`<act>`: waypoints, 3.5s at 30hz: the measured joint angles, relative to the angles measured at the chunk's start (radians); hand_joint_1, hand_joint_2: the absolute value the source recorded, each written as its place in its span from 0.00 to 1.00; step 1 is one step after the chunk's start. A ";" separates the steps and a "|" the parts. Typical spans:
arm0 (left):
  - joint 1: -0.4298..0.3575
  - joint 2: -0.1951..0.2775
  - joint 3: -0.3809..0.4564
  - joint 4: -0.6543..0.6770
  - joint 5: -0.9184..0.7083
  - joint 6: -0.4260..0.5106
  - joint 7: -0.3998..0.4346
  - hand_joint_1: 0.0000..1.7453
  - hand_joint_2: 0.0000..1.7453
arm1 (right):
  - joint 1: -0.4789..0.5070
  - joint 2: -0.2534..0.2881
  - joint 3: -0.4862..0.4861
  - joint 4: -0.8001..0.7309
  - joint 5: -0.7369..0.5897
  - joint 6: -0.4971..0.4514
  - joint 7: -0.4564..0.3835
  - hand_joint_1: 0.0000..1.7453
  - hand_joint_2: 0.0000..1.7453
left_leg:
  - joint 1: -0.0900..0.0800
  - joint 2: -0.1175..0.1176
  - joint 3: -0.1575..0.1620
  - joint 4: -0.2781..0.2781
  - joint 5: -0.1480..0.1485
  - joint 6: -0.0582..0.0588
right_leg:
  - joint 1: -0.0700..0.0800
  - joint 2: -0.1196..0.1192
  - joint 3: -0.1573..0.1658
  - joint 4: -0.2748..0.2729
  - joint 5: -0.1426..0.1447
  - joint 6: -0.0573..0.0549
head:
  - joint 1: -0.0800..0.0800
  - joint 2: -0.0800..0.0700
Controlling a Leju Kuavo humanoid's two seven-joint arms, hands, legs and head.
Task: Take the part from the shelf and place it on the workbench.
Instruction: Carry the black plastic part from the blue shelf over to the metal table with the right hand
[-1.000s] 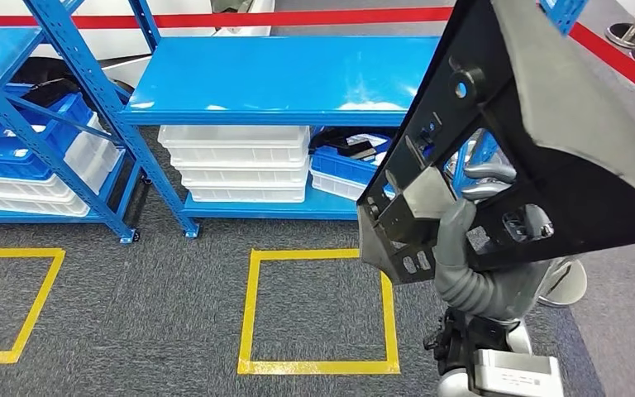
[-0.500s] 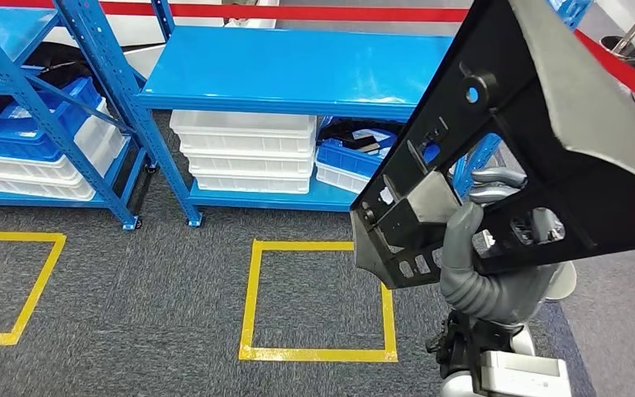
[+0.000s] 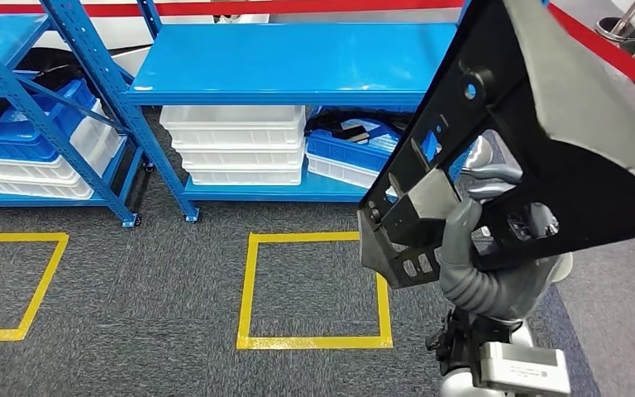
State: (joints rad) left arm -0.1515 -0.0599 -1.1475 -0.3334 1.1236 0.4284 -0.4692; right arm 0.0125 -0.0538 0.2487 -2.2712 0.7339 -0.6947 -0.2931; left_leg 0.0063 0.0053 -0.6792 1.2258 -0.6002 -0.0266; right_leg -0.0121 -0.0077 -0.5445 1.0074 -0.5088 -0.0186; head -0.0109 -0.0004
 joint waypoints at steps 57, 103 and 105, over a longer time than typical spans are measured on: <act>0.011 0.001 0.000 0.000 0.020 0.007 -0.017 0.00 1.00 | 0.001 -0.062 0.002 -0.005 0.086 0.000 0.155 1.00 1.00 | 0.002 -0.086 0.086 -0.202 0.131 0.026 | 0.001 0.048 0.015 0.000 -0.015 0.025 | 0.013 0.000; 0.022 0.001 -0.001 0.000 0.019 0.005 -0.024 0.00 1.00 | 0.016 -0.151 0.030 -0.032 0.105 0.000 0.235 1.00 1.00 | -0.015 0.034 0.107 -0.207 0.106 0.039 | 0.005 -0.089 0.028 -0.003 -0.030 0.028 | -0.001 0.000; 0.024 0.001 -0.001 0.000 0.019 0.006 -0.025 0.00 1.00 | 0.015 -0.155 0.031 -0.033 0.105 0.000 0.237 1.00 1.00 | -0.010 0.019 0.108 -0.215 0.111 0.050 | 0.002 -0.069 0.023 0.018 -0.051 0.038 | 0.001 0.000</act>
State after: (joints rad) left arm -0.1278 -0.0586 -1.1482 -0.3334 1.1428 0.4341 -0.4941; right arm 0.0271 -0.2087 0.2800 -2.3041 0.8392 -0.6943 -0.0563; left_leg -0.0035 0.0239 -0.5709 1.0103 -0.4887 0.0237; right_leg -0.0103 -0.0770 -0.5215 1.0255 -0.5602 0.0190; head -0.0099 -0.0004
